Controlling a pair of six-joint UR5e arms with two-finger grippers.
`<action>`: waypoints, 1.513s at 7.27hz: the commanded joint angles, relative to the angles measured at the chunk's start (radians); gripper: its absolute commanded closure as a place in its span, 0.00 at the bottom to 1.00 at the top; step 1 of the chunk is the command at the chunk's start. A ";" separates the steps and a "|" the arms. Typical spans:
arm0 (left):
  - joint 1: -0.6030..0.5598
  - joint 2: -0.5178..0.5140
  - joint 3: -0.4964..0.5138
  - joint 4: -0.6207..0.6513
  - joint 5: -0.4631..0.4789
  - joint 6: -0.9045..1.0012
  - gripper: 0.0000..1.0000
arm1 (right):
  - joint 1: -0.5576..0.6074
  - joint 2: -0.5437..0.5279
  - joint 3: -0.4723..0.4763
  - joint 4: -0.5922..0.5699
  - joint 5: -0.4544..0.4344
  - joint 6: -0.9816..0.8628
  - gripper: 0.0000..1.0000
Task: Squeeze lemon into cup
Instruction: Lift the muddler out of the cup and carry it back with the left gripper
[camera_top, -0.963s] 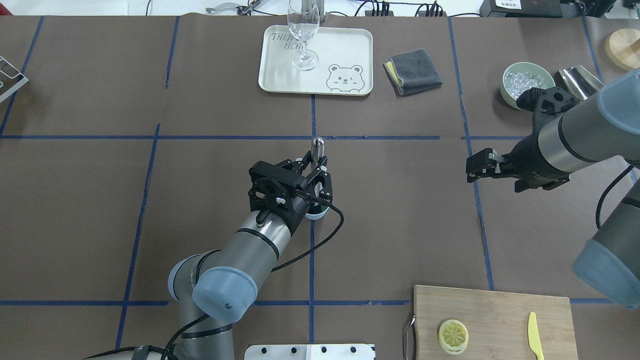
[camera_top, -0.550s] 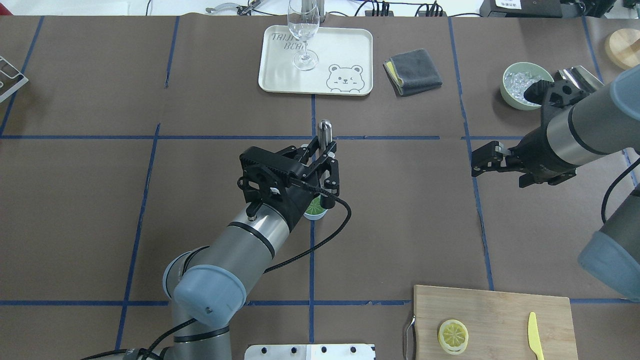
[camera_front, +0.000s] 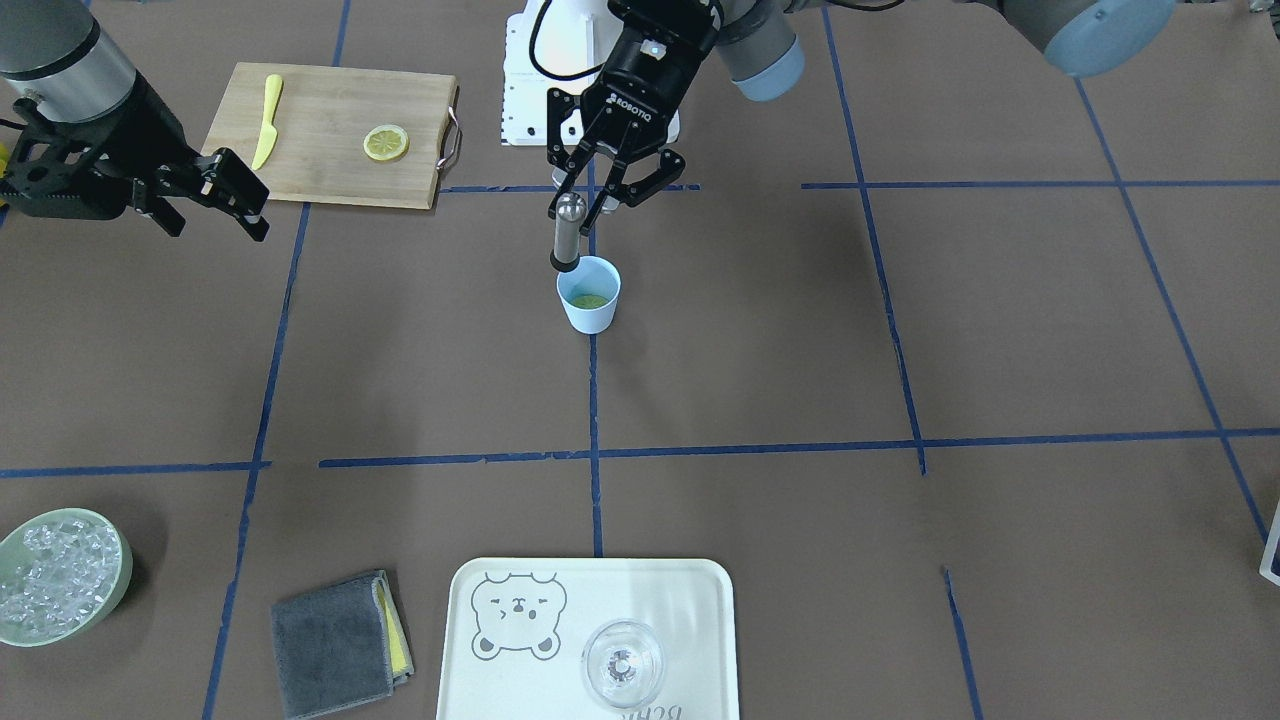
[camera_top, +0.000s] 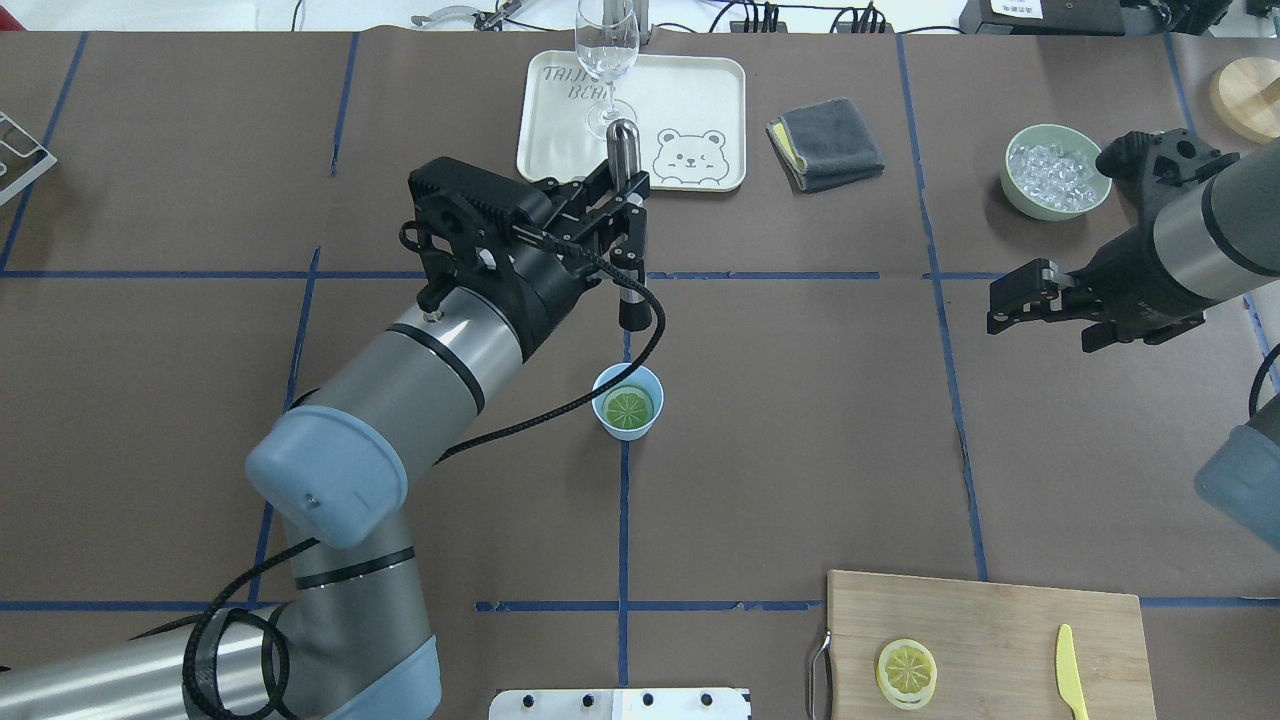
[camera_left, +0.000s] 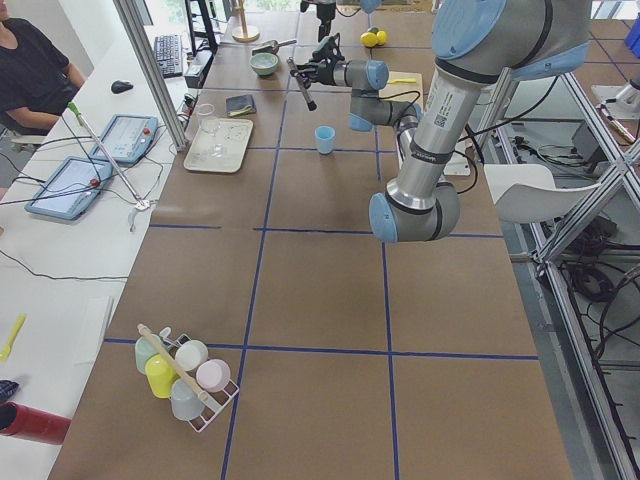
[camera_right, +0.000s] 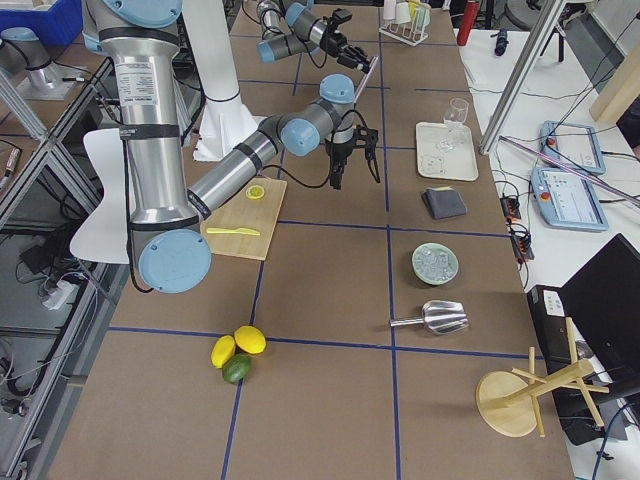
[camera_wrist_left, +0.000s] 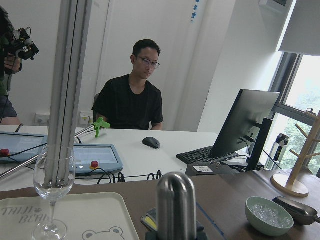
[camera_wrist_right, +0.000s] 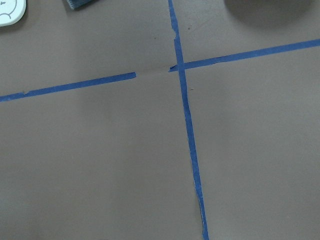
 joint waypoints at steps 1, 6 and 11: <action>-0.050 0.077 -0.016 0.049 -0.034 -0.012 1.00 | 0.003 -0.007 -0.016 0.000 -0.002 -0.012 0.00; -0.325 0.296 -0.058 0.504 -0.634 -0.130 1.00 | 0.001 -0.013 -0.013 0.002 -0.002 -0.024 0.00; -0.455 0.363 0.035 0.898 -0.908 -0.089 1.00 | 0.012 -0.013 -0.019 0.000 0.000 -0.056 0.00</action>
